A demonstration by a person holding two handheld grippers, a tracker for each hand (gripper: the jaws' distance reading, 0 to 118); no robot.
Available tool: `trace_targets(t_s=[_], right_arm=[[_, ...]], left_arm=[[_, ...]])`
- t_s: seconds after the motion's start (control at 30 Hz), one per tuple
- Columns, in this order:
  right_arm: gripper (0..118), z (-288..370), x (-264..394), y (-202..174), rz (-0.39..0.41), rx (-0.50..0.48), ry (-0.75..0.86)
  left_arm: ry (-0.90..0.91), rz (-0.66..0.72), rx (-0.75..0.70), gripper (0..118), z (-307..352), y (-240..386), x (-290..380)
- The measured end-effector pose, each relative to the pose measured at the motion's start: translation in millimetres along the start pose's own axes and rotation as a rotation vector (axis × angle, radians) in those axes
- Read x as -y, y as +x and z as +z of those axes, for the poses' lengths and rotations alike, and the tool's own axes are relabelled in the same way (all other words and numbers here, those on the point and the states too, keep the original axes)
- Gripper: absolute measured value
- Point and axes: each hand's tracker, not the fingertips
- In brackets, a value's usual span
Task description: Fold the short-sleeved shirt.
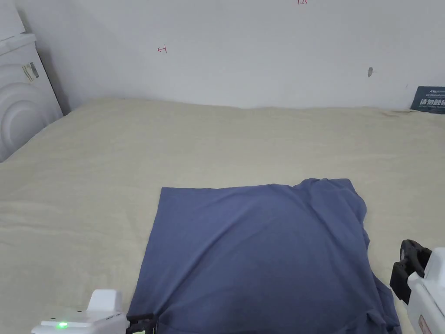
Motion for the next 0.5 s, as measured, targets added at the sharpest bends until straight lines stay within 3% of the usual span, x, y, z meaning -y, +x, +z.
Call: trace_targets(t_s=[0.2,0.33,0.5], right_arm=[[0,2,7,1,-0.009,-0.001,-0.023],[0,4,8,3,-0.011,0.001,-0.03],[0,6,10,7,-0.014,0.006,-0.043]], left_arm=[[-0.041,-0.022,-0.057,98,-24,-13,11],[-0.083,-0.053,-0.085,78,-26,-9,11],[-0.107,-0.062,-0.07,19,-28,5,15]])
